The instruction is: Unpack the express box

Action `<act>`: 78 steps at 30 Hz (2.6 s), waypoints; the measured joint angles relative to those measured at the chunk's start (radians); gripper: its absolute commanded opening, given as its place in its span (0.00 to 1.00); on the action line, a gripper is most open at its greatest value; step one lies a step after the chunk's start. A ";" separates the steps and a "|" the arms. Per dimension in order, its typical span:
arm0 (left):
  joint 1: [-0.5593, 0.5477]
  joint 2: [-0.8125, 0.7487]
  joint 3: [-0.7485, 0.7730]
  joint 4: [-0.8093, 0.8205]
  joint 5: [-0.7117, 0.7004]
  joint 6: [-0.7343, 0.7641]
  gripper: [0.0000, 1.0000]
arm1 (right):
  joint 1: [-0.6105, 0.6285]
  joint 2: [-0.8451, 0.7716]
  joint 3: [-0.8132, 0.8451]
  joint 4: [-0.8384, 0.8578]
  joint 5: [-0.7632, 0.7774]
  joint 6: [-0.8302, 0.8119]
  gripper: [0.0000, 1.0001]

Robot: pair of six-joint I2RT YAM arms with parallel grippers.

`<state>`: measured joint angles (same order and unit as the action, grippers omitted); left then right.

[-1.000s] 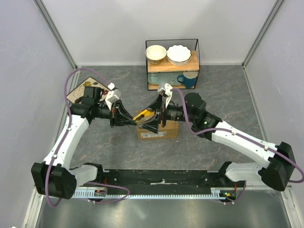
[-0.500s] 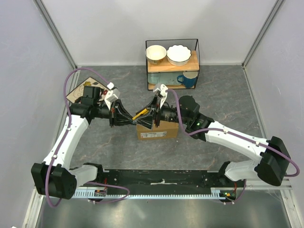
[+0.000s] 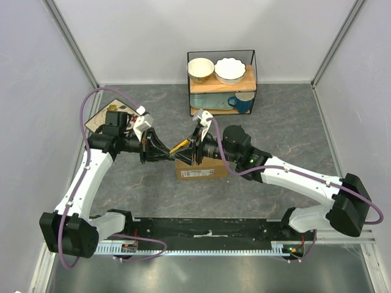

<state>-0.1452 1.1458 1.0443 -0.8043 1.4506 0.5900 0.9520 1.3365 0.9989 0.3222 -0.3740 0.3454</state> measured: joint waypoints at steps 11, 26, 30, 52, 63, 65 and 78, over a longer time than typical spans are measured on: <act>-0.001 -0.024 -0.004 0.000 0.000 -0.010 0.02 | 0.005 -0.041 -0.010 0.030 0.053 -0.001 0.43; -0.001 -0.029 -0.004 0.008 0.007 -0.023 0.39 | 0.009 -0.042 -0.010 0.008 0.033 -0.005 0.00; -0.001 -0.031 -0.019 0.016 0.003 -0.024 0.94 | 0.009 -0.071 -0.010 -0.047 0.082 -0.037 0.00; -0.099 -0.251 -0.316 0.238 -0.430 -0.019 0.99 | 0.007 -0.040 0.000 -0.224 0.947 -0.298 0.00; -0.185 -0.214 -0.380 0.351 -0.729 0.012 0.99 | -0.073 0.146 0.019 -0.254 1.081 -0.315 0.00; -0.201 -0.198 -0.380 0.363 -0.775 0.012 0.99 | -0.090 0.163 0.019 -0.266 1.090 -0.315 0.00; -0.268 -0.086 -0.380 0.447 -0.960 -0.019 0.99 | -0.136 0.212 0.019 -0.283 1.059 -0.307 0.00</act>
<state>-0.4129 1.0595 0.6643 -0.3573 0.4908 0.5713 0.8158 1.5486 1.0180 0.0395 0.6853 0.0387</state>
